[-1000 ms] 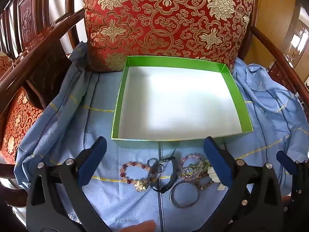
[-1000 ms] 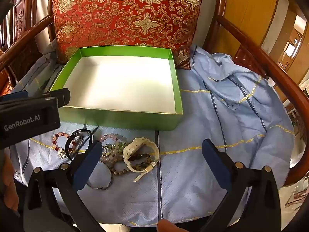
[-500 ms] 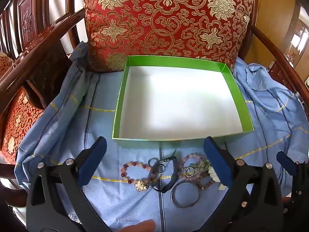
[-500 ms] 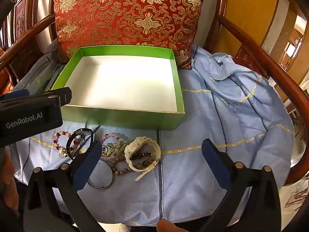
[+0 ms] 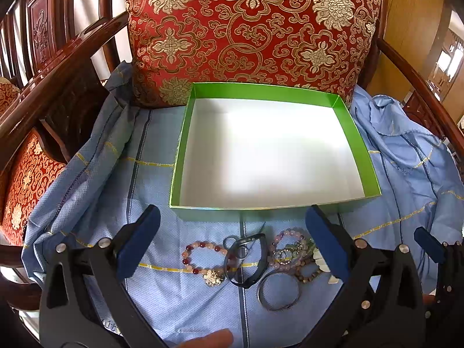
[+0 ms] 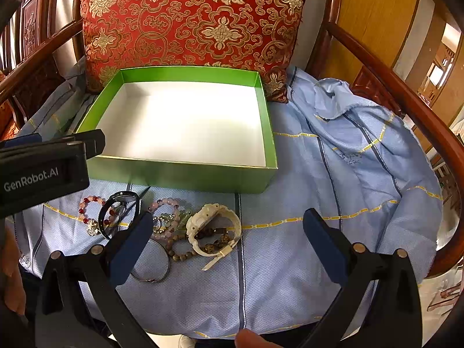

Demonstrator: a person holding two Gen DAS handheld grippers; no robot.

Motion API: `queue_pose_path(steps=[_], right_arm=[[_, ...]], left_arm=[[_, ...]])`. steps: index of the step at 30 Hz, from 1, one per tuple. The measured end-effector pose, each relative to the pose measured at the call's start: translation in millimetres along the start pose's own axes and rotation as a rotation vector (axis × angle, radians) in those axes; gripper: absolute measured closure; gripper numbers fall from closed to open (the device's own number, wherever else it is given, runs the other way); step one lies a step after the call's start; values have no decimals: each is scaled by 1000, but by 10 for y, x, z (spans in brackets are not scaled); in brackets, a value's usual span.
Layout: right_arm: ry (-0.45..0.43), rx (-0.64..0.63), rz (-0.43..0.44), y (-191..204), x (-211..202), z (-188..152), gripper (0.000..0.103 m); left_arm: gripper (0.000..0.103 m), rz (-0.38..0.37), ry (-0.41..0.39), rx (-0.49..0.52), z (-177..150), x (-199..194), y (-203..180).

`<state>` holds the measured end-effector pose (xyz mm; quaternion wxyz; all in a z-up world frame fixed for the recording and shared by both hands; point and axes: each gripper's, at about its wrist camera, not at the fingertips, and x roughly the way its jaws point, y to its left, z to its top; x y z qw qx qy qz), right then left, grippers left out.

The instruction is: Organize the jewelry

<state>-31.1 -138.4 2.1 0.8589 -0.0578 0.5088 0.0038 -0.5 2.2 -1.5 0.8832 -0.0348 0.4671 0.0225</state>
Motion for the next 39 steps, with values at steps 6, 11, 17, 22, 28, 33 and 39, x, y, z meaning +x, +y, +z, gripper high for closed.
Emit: queue_pose_path(steps=[6, 11, 17, 22, 28, 33, 39], right_arm=[[1, 1, -1, -2, 1, 10, 3], [-1, 3, -3, -5, 0, 6, 3], [0, 4, -8, -15, 1, 7, 3], [1, 1, -10, -5, -4, 4, 3], [0, 1, -11, 0, -8, 2, 3], [2, -1, -10, 0, -5, 0, 3], [4, 1, -11, 5, 1, -10, 3]], left_arm=[[4, 1, 1, 6, -12, -1, -7], [4, 0, 1, 7, -12, -1, -5], [4, 0, 2, 9, -20, 7, -2], [4, 3, 5, 8, -24, 13, 2], [4, 3, 6, 8, -31, 10, 2], [4, 3, 6, 8, -27, 13, 2], [4, 4, 5, 9, -32, 6, 3]])
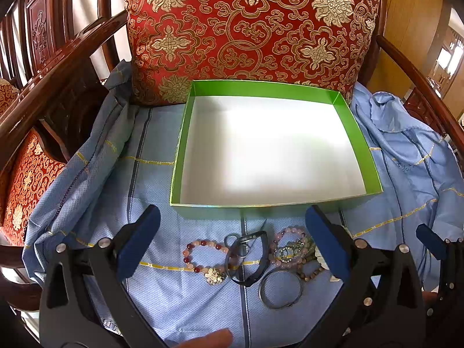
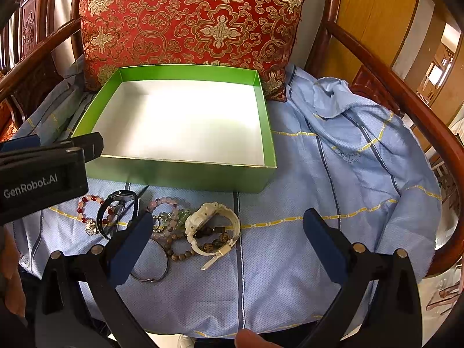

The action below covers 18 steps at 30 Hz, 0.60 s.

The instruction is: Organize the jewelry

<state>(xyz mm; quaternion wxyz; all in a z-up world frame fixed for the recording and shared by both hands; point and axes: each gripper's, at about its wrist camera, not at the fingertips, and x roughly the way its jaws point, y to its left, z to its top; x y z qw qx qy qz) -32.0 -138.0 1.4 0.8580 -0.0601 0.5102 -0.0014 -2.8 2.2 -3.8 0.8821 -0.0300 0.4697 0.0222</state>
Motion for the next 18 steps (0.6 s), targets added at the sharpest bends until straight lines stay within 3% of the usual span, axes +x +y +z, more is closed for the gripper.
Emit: queue_pose_path(steps=[18], right_arm=[[18, 1, 10, 19, 45, -6, 3]], left_arm=[[4, 6, 8, 5, -4, 21, 8]])
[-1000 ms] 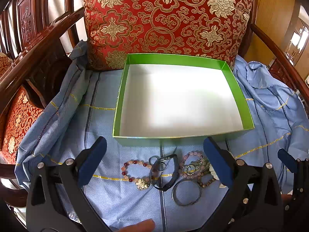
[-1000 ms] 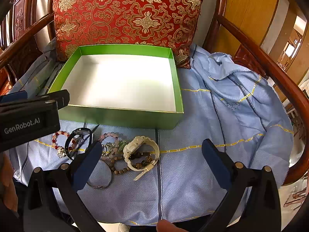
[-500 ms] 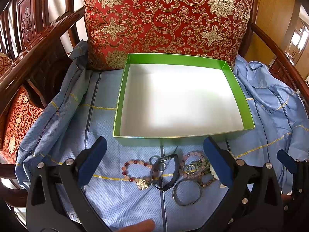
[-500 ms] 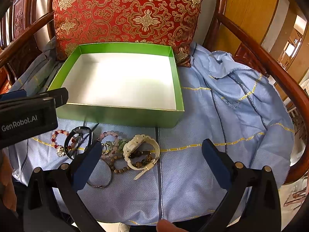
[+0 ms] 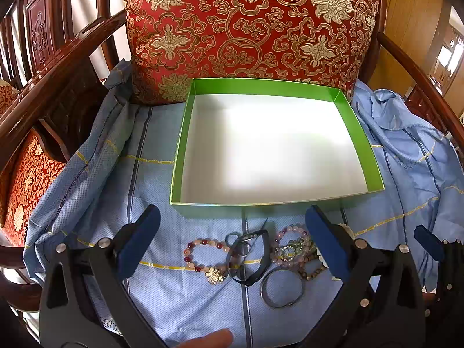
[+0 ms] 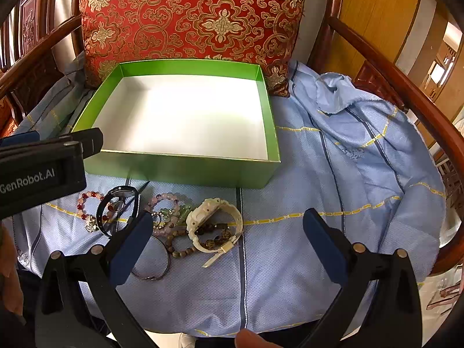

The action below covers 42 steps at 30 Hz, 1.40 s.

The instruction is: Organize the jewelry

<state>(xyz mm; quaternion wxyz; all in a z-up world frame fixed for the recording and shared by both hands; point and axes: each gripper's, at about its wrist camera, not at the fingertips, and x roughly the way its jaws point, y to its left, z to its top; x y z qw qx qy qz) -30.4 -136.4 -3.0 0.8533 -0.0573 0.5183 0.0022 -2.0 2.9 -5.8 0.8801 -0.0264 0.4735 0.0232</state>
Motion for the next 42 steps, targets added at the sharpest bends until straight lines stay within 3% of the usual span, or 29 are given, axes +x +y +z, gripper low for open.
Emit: queue_pose_path(steps=[8, 12, 13, 14, 16, 22, 24, 25, 26, 28, 35, 37, 39, 42], right_arm=[[28, 30, -49, -299, 115, 54, 3], [56, 59, -34, -491, 199, 20, 17], [67, 58, -20, -498, 221, 7, 24], [86, 56, 0, -492, 254, -8, 30], [132, 59, 28, -474, 347, -51, 56], [178, 42, 35, -346, 568, -119, 59], [187, 36, 37, -307, 608, -134, 59], [189, 36, 41, -317, 640, -118, 59], [189, 37, 45, -309, 653, -120, 59], [190, 37, 58, -285, 678, -131, 59], [223, 24, 69, -273, 830, -146, 60], [222, 26, 89, -281, 876, -145, 75], [214, 38, 122, -286, 885, -138, 89], [211, 24, 114, -265, 868, -122, 91]], left_arm=[[4, -28, 16, -43, 56, -30, 289], [5, -7, 120, -43, 28, 144, 396], [11, -22, 150, -45, 9, 191, 406], [24, -40, 176, -47, -10, 229, 412], [35, -56, 210, -40, -52, 289, 398], [38, -138, 266, 0, -141, 386, 256], [55, -159, 298, 9, -178, 485, 214], [74, -162, 330, 8, -211, 568, 198], [81, -159, 354, 8, -235, 640, 190], [83, -125, 385, 13, -276, 758, 183], [83, -124, 409, 0, -306, 896, 168], [84, -115, 422, 8, -311, 963, 111], [92, -103, 426, 26, -331, 1006, 39], [98, -105, 414, 28, -312, 1017, 3]])
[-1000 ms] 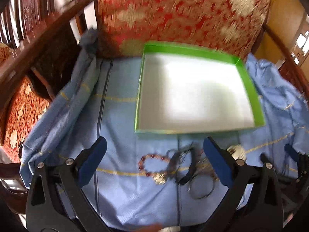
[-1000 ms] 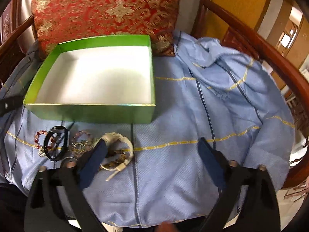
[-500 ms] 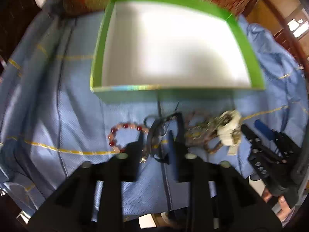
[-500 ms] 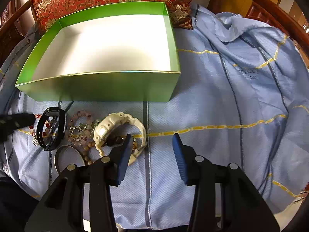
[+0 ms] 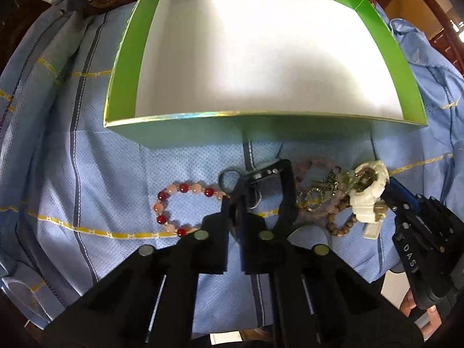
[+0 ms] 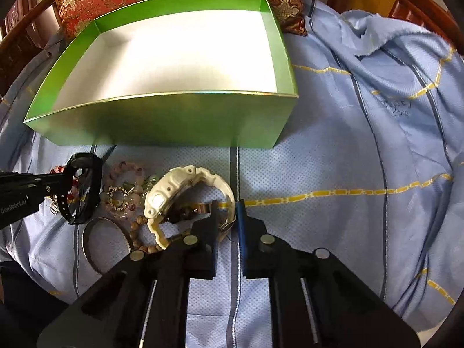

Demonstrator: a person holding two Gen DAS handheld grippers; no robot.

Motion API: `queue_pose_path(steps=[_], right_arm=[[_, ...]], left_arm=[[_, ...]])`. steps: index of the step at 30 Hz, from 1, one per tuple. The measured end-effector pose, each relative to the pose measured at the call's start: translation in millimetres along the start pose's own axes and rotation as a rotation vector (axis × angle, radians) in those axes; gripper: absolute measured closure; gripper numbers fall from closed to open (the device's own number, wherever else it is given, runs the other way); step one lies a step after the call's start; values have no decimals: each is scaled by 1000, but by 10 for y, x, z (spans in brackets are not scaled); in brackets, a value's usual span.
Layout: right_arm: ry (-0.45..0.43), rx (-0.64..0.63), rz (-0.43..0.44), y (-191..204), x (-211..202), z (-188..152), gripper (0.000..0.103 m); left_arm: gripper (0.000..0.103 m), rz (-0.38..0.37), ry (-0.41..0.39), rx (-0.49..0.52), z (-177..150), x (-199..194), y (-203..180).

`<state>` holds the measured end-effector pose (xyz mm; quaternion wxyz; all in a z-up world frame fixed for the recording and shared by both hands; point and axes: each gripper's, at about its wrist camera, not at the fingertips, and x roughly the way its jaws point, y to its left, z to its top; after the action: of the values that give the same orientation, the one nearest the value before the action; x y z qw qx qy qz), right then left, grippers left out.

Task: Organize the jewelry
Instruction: 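Grasp the black watch with the left tool while the right tool grasps the white watch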

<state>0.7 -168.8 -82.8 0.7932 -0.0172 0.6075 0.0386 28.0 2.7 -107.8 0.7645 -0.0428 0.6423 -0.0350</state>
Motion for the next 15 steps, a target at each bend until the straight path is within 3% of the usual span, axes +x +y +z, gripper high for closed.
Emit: queue_pose_path(steps=[8, 11, 15], right_arm=[[-65, 32, 8, -55, -288, 19, 93], [-97, 31, 20, -62, -436, 54, 103], [-149, -3, 3, -17, -638, 121, 103]], left_arm=[[101, -83, -92, -12, -31, -343, 64], [101, -90, -118, -7, -33, -458, 78], [100, -112, -146, 0, -30, -672, 29]])
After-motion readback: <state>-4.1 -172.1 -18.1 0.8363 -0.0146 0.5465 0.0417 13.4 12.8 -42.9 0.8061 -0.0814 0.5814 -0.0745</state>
